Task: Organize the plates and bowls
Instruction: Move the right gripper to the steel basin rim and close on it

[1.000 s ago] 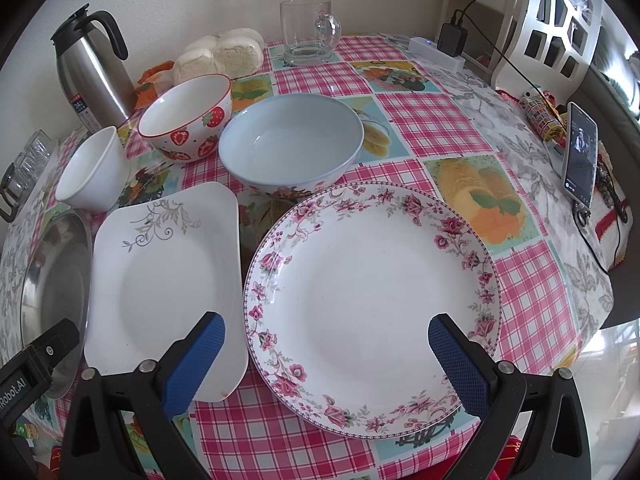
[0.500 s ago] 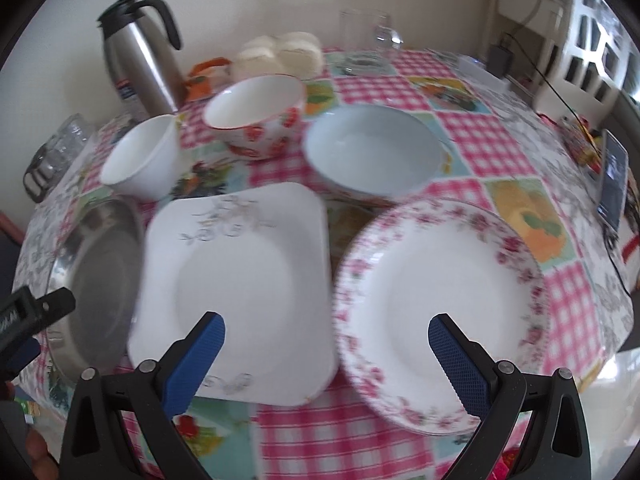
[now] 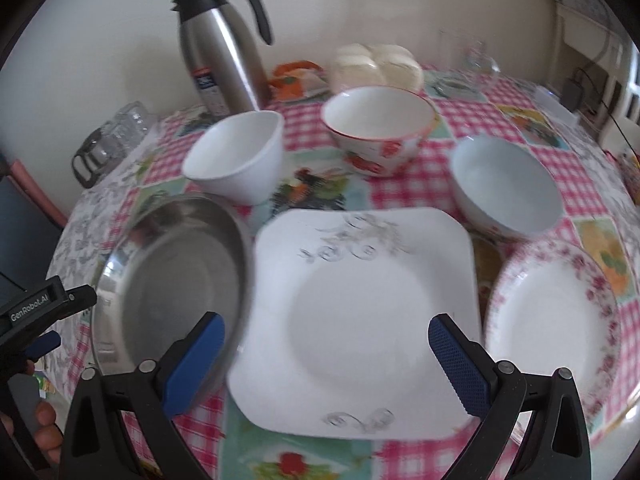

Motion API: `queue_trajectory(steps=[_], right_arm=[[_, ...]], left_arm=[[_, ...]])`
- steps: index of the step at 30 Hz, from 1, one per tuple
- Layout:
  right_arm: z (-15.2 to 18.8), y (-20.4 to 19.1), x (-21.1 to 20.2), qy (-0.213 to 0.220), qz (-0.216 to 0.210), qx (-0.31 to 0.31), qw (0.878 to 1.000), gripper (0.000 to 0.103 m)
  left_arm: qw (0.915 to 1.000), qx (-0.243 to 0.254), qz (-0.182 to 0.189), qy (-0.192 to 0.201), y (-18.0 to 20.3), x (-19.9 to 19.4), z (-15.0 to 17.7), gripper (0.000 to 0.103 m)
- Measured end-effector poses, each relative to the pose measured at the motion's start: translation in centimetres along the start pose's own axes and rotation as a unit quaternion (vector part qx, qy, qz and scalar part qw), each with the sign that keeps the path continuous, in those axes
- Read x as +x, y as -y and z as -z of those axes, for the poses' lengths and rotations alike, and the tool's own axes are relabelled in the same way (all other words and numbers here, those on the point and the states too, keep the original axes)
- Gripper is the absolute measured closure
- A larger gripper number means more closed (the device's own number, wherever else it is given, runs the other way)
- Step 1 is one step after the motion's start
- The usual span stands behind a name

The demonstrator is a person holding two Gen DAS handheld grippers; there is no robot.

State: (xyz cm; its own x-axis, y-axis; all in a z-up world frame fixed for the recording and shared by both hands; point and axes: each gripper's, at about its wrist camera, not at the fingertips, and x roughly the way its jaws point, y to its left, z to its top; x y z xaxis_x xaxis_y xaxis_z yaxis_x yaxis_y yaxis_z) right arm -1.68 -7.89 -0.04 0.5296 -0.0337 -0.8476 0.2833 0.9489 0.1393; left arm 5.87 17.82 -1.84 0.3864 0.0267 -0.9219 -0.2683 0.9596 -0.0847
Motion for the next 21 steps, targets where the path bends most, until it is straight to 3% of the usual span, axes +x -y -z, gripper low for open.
queue_trajectory(steps=[8,15,18,21], right_arm=[[-0.5,-2.1,2.3,-0.003,-0.017,-0.016,1.000,0.001],[-0.7,-3.0,3.3,-0.016,-0.050,-0.016,0.998,0.014],[-0.7,-3.1,4.1,-0.028,-0.061,-0.008,0.998,0.021],[-0.8,-2.9,4.5,-0.036,-0.071,0.002,0.997,0.030]], left_arm=[[0.9992,-0.012,0.039,0.004,-2.2,1.8,-0.8,0.000],[0.9971,-0.003,0.069,0.034,-2.2,2.9,-0.9,0.000],[0.9970,0.024,0.073,0.010,-1.6,3.9,-0.9,0.000],[0.9965,0.015,0.082,-0.007,-1.8,4.6,-1.0,0.000]])
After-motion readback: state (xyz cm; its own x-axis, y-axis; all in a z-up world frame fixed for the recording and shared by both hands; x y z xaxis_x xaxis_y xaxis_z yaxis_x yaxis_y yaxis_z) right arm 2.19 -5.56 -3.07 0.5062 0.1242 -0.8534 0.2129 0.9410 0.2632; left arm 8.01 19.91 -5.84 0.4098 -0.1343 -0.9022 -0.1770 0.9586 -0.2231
